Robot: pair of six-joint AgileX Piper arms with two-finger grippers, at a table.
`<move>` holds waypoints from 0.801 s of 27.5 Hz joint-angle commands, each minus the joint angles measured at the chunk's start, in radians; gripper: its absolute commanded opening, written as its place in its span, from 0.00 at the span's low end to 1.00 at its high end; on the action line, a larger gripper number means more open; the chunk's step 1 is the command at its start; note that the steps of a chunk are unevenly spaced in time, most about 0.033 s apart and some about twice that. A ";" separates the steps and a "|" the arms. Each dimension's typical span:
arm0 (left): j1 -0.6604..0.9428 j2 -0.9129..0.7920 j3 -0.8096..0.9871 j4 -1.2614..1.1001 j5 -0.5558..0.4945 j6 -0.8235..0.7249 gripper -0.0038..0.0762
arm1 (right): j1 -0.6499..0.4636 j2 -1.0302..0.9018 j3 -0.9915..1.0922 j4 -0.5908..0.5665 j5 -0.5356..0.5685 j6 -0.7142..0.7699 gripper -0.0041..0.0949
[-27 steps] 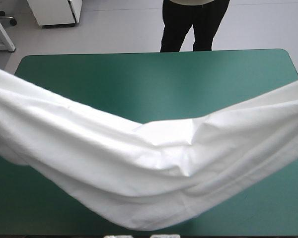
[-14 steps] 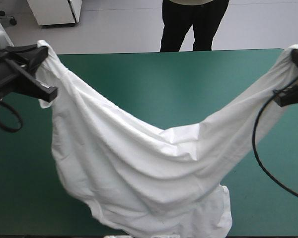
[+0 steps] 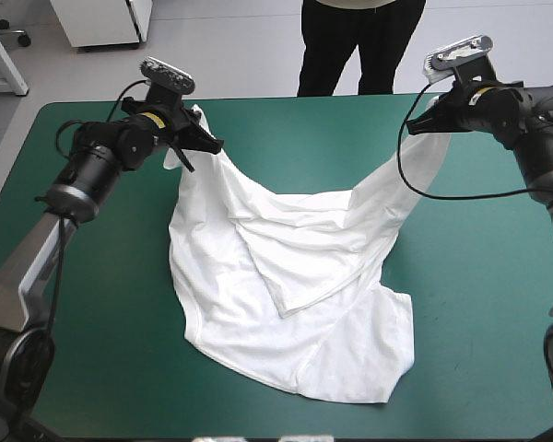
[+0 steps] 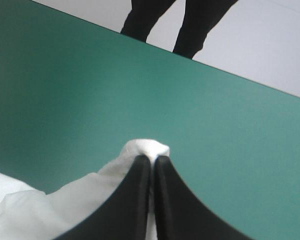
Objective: Fold the cloth
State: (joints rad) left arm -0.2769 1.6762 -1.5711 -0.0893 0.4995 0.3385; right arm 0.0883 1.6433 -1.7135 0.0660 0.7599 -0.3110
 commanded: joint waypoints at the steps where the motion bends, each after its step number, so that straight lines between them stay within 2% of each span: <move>1: 0.000 0.059 -0.027 -0.003 -0.128 -0.010 0.04 | -0.046 0.051 -0.025 0.055 -0.109 -0.030 0.02; 3: 0.000 0.109 -0.027 -0.003 -0.155 -0.010 0.04 | -0.064 0.097 -0.027 0.110 -0.112 -0.068 0.03; 6: 0.000 0.168 -0.027 -0.009 -0.170 -0.010 0.04 | -0.089 0.156 -0.027 0.161 -0.101 -0.098 0.11; 8: 0.000 0.190 -0.029 -0.011 -0.168 -0.010 0.04 | -0.099 0.173 -0.027 0.164 -0.099 -0.101 0.22; 9: 0.000 0.203 -0.031 -0.011 -0.158 -0.010 0.04 | -0.104 0.181 -0.027 0.159 -0.099 -0.101 0.36; 10: 0.000 0.204 -0.031 -0.011 -0.158 -0.010 0.07 | -0.106 0.181 -0.027 0.159 -0.101 -0.101 0.42; 13: 0.000 0.204 -0.035 -0.003 -0.155 -0.010 0.26 | -0.110 0.174 -0.027 0.149 -0.101 -0.101 0.59; 15: 0.000 0.194 -0.059 -0.005 -0.115 -0.014 0.49 | -0.110 0.155 -0.027 0.149 -0.092 -0.101 0.62; 17: 0.000 0.179 -0.093 -0.001 -0.053 -0.054 0.66 | -0.110 0.131 -0.027 0.149 -0.074 -0.101 0.61; 18: 0.005 0.166 -0.113 -0.001 -0.016 -0.079 0.71 | -0.110 0.114 -0.027 0.149 -0.066 -0.101 0.61; 19: 0.010 0.155 -0.129 -0.001 0.014 -0.105 0.72 | -0.110 0.095 -0.027 0.149 -0.053 -0.101 0.61; 22: 0.040 0.087 -0.173 -0.001 0.123 -0.130 0.68 | -0.110 0.022 -0.027 0.149 0.005 -0.101 0.61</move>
State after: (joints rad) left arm -0.2633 1.8929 -1.6747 -0.0865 0.5860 0.2442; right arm -0.0134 1.7890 -1.7128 0.2072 0.7624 -0.4037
